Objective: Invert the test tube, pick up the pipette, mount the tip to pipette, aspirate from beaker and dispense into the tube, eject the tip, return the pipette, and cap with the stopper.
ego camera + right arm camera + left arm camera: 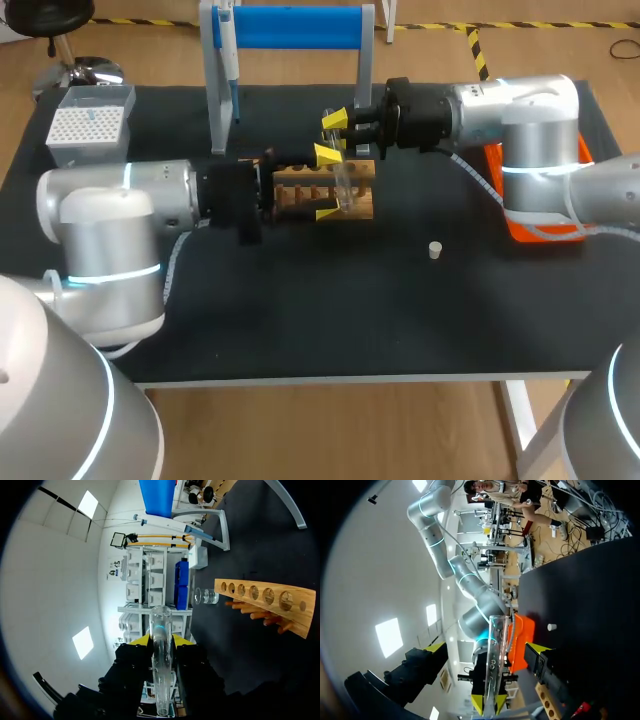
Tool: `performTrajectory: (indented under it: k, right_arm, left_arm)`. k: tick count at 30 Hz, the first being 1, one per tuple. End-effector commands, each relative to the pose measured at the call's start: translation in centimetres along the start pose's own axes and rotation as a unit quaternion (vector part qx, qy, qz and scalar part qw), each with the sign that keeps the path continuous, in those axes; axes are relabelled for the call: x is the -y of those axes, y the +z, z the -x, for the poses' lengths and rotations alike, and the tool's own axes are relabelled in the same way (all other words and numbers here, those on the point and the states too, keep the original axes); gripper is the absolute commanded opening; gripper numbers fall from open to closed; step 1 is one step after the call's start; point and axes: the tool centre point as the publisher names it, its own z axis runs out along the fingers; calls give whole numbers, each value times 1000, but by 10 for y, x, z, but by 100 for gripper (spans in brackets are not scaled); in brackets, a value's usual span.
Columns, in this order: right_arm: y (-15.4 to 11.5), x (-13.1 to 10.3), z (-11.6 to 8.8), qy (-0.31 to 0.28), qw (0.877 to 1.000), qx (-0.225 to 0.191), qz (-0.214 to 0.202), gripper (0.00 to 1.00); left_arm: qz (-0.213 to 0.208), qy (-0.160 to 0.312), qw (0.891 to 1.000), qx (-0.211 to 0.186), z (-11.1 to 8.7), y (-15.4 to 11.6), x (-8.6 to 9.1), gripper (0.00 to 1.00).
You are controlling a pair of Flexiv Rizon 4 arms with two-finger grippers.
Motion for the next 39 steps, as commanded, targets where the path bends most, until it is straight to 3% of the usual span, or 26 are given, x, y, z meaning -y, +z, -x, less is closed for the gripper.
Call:
performTrajectory:
  k: [1, 29, 34, 35, 36, 39]
  right_arm:
    - [0, 0, -1, 0, 1000, 1, 0, 0]
    - [0, 0, -1, 0, 1000, 1, 0, 0]
    - [0, 0, -1, 0, 1000, 1, 0, 0]
    - [0, 0, -1, 0, 1000, 1, 0, 0]
    - [0, 0, -1, 0, 1000, 1, 0, 0]
    - [0, 0, -1, 0, 1000, 1, 0, 0]
  left_arm:
    - [-4, 2, 1000, 0, -1, 8, -4, 100]
    - [3, 5, 1000, -5, 0, 22, -17, 98]
    - [1, 4, 1000, -7, -1, 23, -16, 82]
    - [0, 4, 1000, -7, -1, 23, -16, 66]
    - [0, 4, 1000, -8, -1, 23, -16, 60]
    - [-1, 4, 1000, -9, -1, 24, -16, 59]
